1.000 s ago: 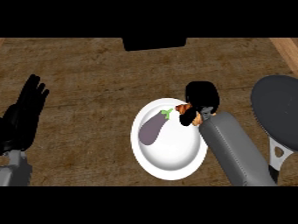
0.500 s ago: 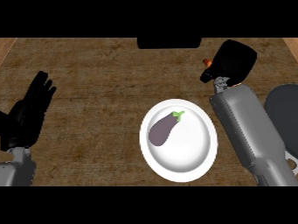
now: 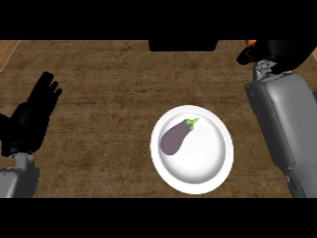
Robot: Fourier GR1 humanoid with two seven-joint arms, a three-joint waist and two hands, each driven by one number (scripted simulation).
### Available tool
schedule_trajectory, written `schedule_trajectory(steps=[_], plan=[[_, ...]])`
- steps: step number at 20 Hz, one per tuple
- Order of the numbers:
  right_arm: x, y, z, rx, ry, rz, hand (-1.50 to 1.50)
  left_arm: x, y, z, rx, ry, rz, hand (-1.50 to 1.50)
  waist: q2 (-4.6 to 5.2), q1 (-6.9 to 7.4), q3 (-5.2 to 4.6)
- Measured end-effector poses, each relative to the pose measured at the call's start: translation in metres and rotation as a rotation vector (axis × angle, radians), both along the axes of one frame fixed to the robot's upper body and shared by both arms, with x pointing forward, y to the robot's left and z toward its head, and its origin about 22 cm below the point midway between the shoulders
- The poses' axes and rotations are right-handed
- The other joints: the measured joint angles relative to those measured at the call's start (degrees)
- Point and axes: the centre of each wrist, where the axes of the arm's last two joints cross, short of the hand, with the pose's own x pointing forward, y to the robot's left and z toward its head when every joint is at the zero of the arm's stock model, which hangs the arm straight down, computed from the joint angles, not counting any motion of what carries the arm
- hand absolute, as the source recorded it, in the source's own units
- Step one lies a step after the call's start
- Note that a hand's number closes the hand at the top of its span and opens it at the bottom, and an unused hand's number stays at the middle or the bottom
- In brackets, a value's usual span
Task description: Pick the croissant from the plate and place it in the pan
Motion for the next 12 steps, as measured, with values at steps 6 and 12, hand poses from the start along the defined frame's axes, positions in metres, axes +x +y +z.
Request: schedule_trajectory(steps=[6,12], plan=[[-0.017,-0.059,0.0,0.013,-0.068,-0.114,1.5,0.002,-0.002,-0.003,0.001,0.002,0.006,0.0,0.02,-0.31,0.02],[-0.05,-0.129,-0.009,0.044,-0.125,-0.193,1.5,0.005,-0.006,0.0,-0.005,0.007,0.008,0.0,0.03,-0.49,0.03]])
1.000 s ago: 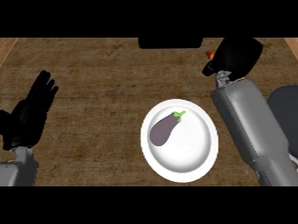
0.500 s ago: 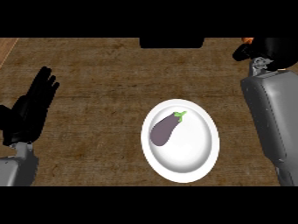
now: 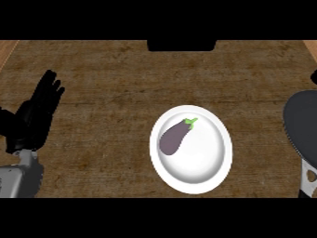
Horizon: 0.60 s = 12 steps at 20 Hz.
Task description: Pick the croissant from the plate and place it in the pan
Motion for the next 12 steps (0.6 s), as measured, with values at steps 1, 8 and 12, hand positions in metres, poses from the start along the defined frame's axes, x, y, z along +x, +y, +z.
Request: schedule_trajectory(steps=[1,8,12], plan=[[-0.007,-0.01,-0.004,0.0,-0.009,-0.013,1.5,-0.002,0.0,0.0,0.0,0.001,0.001,0.0,0.01,0.07,0.01],[-0.037,-0.086,-0.037,0.038,-0.042,-0.03,1.5,-0.008,0.005,-0.005,0.004,-0.005,-0.004,0.0,0.13,0.5,0.03],[-0.043,-0.117,-0.07,0.07,-0.051,0.018,1.5,-0.002,0.003,-0.005,0.003,-0.008,-0.006,0.0,0.24,0.68,0.05]])
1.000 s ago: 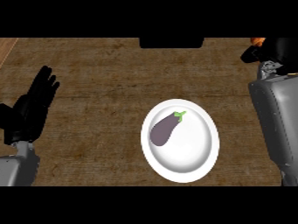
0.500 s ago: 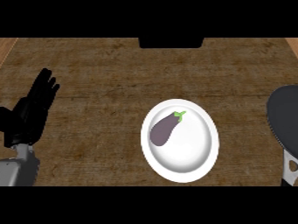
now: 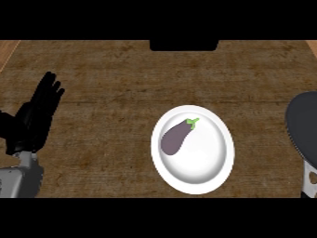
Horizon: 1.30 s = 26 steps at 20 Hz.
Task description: Pick the croissant from the plate and place it in the pan
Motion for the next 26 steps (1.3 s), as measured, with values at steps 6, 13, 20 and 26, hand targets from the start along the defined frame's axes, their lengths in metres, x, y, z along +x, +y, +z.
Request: schedule_trajectory(steps=[6,13,20,26], plan=[[0.003,-0.033,-0.051,0.037,0.034,0.023,1.5,-0.001,-0.003,0.005,0.003,-0.003,-0.01,0.0,0.1,0.55,0.02],[-0.002,-0.051,-0.089,0.243,0.053,-0.085,-1.5,-0.003,0.0,0.005,0.0,-0.007,-0.016,0.0,0.12,0.65,0.03],[-0.017,-0.066,-0.114,0.327,-0.038,-0.038,-1.5,-0.004,-0.004,-0.001,-0.001,0.001,-0.007,0.0,0.07,0.38,0.05],[-0.037,-0.083,-0.098,0.364,-0.307,-0.006,-1.5,-0.004,0.003,-0.003,0.005,0.003,0.009,0.0,-0.32,-0.76,-0.05]])
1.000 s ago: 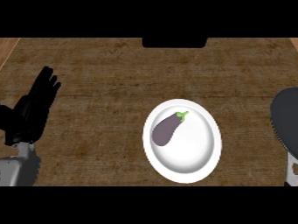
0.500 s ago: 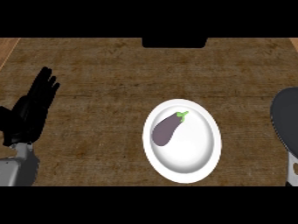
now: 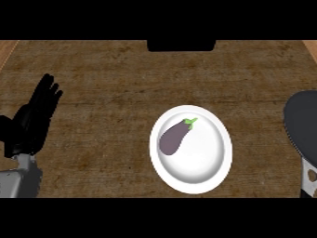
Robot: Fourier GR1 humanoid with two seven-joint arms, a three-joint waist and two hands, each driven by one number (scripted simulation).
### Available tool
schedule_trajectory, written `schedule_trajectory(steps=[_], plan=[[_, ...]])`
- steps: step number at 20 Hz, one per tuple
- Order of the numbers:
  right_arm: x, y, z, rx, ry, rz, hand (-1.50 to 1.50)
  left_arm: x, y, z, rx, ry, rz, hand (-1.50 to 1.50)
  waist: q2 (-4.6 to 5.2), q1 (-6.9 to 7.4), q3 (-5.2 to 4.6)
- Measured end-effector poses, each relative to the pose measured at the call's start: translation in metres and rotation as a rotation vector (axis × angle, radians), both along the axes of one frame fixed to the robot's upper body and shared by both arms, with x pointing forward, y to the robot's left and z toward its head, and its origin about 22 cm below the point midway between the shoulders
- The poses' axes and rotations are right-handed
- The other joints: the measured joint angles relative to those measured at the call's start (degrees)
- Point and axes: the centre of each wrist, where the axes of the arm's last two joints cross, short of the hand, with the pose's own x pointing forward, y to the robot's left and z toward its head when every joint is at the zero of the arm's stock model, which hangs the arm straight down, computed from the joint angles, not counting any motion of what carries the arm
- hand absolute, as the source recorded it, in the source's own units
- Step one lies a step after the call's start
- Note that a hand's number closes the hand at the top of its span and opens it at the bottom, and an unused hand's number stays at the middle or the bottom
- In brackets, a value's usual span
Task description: Pick the croissant from the plate and place it in the pan
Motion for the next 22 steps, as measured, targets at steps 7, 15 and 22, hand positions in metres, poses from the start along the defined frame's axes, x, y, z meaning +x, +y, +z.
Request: schedule_trajectory(steps=[7,15,22], plan=[[-0.067,-0.012,-0.003,0.101,-0.27,0.009,-1.5,-0.004,0.003,-0.002,0.001,0.009,0.02,0.0,-0.3,-1.25,-0.05],[-0.176,0.006,-0.007,0.165,-0.433,0.109,-1.5,-0.006,0.007,0.001,-0.002,0.007,0.024,0.0,-0.19,-1.02,-0.1],[-0.239,0.034,-0.002,0.147,-0.449,0.124,-1.5,-0.003,-0.004,0.0,0.004,-0.004,-0.001,0.0,0.11,0.07,-0.05]])
